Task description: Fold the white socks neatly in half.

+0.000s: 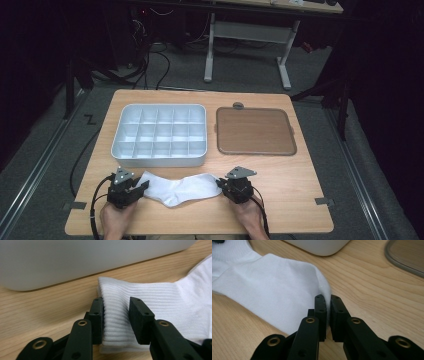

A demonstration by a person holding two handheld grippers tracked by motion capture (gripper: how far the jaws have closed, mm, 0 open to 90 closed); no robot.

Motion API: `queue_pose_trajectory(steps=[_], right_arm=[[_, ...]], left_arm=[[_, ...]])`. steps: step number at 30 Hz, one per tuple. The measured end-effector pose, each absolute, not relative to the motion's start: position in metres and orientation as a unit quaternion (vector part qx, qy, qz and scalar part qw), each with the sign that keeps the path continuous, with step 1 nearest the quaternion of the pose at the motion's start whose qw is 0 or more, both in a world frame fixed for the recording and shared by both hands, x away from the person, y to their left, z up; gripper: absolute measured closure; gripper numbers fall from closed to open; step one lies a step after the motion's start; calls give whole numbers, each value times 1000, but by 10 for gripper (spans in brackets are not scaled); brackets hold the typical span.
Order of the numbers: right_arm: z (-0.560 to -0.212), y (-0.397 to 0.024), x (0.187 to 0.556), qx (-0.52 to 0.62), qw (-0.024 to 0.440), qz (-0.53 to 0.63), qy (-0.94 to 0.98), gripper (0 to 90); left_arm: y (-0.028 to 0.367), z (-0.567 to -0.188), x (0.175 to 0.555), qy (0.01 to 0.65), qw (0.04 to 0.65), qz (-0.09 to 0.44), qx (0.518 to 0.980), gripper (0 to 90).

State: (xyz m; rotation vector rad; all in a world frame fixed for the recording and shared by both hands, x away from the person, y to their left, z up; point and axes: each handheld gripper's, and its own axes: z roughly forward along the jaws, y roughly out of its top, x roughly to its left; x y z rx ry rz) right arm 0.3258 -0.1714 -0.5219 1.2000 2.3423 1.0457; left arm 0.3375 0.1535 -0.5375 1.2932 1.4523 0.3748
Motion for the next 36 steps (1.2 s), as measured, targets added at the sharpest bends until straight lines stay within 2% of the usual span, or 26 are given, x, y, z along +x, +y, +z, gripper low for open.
queue_pose_trajectory(steps=[20, 36], right_arm=[[-519, -221, 321, 453, 192, 341, 801, 854], [-519, -238, 318, 465, 196, 330, 798, 853]], left_arm=[[99, -537, 344, 583, 555, 138, 578, 646], [87, -538, 345, 577, 562, 122, 580, 636]])
